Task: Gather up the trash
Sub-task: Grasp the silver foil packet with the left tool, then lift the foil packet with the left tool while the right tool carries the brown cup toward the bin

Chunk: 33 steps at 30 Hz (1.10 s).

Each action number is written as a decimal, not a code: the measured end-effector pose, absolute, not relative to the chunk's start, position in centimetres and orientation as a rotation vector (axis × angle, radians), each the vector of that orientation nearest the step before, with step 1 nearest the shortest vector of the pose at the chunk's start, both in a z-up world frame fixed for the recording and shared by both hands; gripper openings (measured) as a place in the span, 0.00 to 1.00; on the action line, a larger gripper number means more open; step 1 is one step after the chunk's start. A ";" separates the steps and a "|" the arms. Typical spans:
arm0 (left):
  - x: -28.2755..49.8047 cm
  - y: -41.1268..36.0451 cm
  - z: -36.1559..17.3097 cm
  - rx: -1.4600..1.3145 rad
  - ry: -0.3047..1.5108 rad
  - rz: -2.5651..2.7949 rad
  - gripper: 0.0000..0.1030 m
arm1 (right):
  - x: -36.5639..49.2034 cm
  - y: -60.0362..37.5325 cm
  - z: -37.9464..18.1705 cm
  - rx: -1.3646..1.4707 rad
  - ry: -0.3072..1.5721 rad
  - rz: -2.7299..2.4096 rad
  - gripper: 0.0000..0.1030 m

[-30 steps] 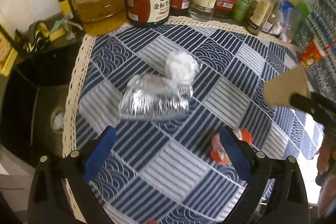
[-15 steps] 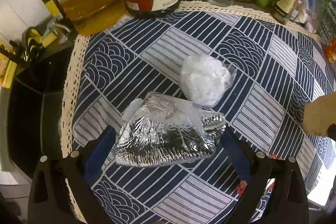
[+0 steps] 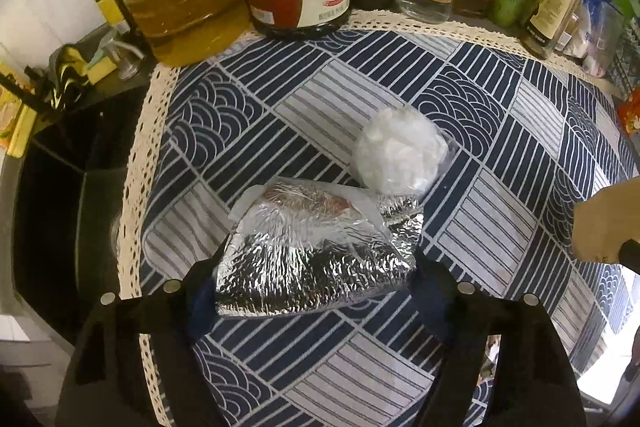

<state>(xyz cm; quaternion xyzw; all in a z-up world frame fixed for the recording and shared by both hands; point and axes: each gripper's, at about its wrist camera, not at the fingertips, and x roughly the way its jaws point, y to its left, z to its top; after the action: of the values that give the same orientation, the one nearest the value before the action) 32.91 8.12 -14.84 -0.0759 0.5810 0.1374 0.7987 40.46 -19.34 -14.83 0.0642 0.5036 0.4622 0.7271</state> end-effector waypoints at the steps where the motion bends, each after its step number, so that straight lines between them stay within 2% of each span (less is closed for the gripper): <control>1: 32.8 8.1 -14.8 -0.167 1.249 0.300 0.74 | 40.5 -19.4 -14.9 0.144 1.112 1.024 0.53; 14: 28.9 6.7 -12.9 -0.234 1.220 0.295 0.74 | 38.5 -19.7 -14.6 0.139 1.130 1.040 0.53; 33: 20.2 3.5 -7.4 -0.226 1.083 0.093 0.74 | 27.9 -21.4 -9.2 0.103 1.015 0.916 0.53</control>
<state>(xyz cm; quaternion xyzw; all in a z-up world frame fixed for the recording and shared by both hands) 20.17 3.51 -7.36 -0.1072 0.5143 0.0442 0.8497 27.92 -21.36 -9.22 0.0476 0.4686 0.4231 0.7740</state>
